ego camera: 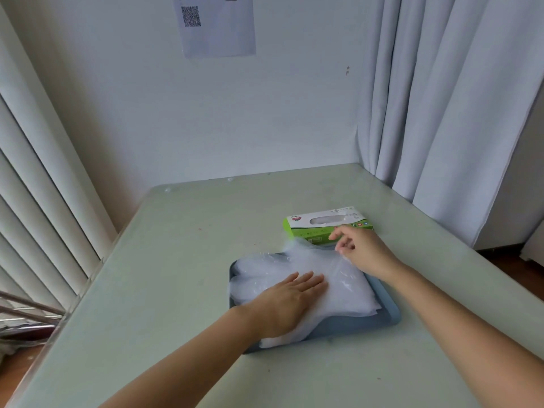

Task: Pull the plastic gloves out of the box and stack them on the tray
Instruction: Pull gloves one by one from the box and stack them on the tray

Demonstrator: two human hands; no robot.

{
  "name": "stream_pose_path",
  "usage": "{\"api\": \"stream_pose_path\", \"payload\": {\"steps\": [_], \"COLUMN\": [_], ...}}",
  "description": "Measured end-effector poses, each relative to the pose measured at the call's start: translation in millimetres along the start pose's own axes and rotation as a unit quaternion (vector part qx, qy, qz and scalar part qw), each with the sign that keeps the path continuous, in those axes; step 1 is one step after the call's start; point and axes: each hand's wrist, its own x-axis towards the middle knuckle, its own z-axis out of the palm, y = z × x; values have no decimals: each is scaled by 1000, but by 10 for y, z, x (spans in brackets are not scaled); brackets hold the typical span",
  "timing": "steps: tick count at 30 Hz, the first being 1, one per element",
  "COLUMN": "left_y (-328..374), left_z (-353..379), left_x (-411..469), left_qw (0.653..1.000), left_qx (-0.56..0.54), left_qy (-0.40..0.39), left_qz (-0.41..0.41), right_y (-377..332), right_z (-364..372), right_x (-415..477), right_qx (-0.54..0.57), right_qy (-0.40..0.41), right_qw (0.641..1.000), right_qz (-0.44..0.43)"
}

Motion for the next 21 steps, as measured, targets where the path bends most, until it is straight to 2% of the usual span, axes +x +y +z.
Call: {"api": "stream_pose_path", "payload": {"steps": [3,6,8,14,17,21], "left_y": [10,4,2,17,-17,-84], "left_z": [18,29,34,21,16,-7], "left_x": [1,-10,-21,-39,-59,-32], "left_qw": [1000,999,999,999,998,999], "left_qx": [-18,-33,-40,-53,-53,-11], "left_qy": [-4,-6,-5,-6,-14,-25], "left_qz": [0,-1,-3,-8,-9,-30], "right_y": [-113,-238,-328,-502,-494,-442], "right_z": [-33,-38,-31,91,170,204], "right_x": [60,160,241,429,452,424], "right_qx": [35,-5,-27,49,79,95], "right_qy": [-103,-143,-166,-256,-223,-57], "right_qw": [993,986,983,965,971,992], "right_qz": [54,87,77,20,-28,-53]}}
